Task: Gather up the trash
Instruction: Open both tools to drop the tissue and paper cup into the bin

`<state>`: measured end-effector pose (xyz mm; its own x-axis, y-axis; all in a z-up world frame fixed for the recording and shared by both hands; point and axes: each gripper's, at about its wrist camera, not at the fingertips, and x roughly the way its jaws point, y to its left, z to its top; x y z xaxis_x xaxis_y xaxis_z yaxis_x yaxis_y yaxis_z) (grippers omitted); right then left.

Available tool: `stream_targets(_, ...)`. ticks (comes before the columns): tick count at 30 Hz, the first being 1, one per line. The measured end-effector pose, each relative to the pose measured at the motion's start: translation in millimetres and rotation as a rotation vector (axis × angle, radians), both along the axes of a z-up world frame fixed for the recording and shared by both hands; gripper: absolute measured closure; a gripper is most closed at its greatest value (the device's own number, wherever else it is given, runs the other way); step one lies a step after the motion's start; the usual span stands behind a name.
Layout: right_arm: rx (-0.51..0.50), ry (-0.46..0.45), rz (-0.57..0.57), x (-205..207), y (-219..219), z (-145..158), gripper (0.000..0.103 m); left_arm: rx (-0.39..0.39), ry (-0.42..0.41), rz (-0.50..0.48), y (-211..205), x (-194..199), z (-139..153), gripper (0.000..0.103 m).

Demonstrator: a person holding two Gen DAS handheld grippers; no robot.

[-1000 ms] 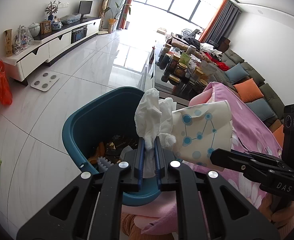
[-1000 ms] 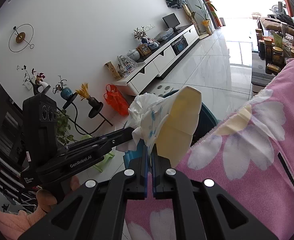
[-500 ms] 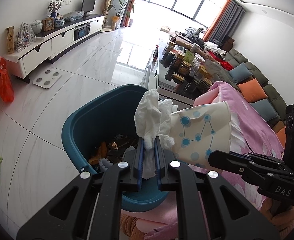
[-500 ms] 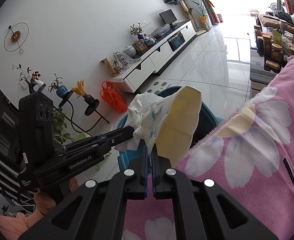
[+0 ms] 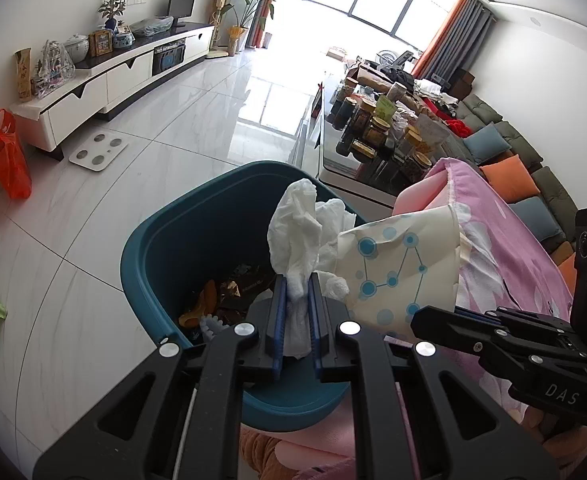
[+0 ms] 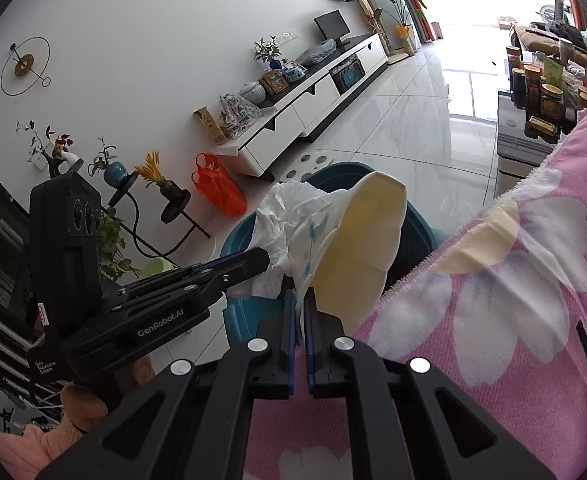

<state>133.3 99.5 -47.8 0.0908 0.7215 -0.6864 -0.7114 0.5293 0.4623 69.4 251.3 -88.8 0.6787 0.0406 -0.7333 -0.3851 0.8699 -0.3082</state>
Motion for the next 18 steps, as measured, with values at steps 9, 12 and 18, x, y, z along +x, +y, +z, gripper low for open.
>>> stream_targets(9,-0.033,-0.013,0.004,1.1,7.8,-1.9,0.098,0.001,0.017,0.008,2.3,6.5,-5.9,0.092)
stream_targets(12,-0.046,-0.014,0.005,1.5,14.4,-1.9,0.095,0.003,0.026,0.011,2.8,10.3,-8.5,0.092)
stream_targets(18,-0.073,-0.014,-0.016,5.9,21.4,-5.7,0.083,-0.002,0.048,0.019,6.0,18.3,-17.4,0.072)
